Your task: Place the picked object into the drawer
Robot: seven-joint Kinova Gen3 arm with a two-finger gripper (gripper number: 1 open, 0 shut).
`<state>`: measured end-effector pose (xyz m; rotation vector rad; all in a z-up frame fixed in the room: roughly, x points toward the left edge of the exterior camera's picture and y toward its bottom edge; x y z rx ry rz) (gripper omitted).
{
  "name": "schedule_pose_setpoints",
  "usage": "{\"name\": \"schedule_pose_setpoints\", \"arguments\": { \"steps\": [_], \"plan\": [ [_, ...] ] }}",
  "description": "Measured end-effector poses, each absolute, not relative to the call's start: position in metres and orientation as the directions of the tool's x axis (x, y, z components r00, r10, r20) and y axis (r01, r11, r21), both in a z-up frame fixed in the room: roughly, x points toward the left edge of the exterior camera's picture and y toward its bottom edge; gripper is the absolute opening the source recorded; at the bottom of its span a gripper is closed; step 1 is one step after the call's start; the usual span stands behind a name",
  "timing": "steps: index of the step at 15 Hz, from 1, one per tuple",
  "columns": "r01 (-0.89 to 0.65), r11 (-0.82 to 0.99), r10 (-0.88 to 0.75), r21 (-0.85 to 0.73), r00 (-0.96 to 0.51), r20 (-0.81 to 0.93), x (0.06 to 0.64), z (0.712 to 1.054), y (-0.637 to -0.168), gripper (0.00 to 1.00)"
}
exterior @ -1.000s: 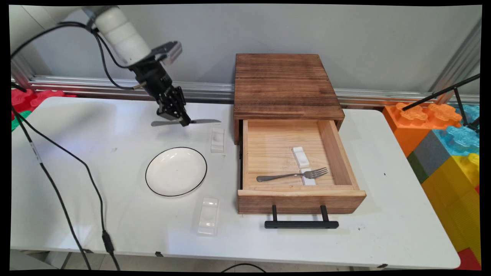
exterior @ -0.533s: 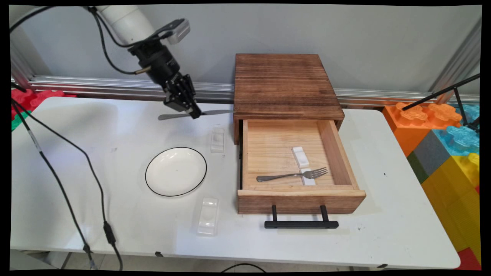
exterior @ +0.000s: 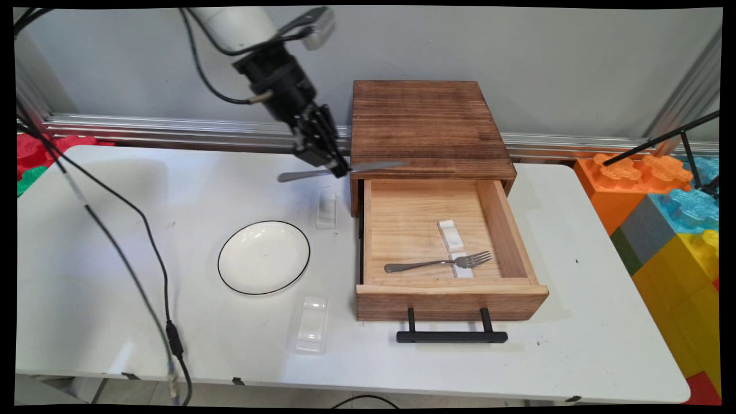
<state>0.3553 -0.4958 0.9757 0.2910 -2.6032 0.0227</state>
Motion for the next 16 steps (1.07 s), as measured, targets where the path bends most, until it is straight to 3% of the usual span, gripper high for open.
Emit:
{"name": "schedule_pose_setpoints", "arguments": {
  "steps": [9, 16],
  "plan": [
    [-0.257, 0.966, -0.229, 0.021, -0.818, 0.528, 0.248, 0.969, -0.506, 0.00],
    [-0.315, 0.949, -0.273, 0.009, -0.806, 0.525, 0.199, 0.937, -0.525, 0.00]
  ]
}}
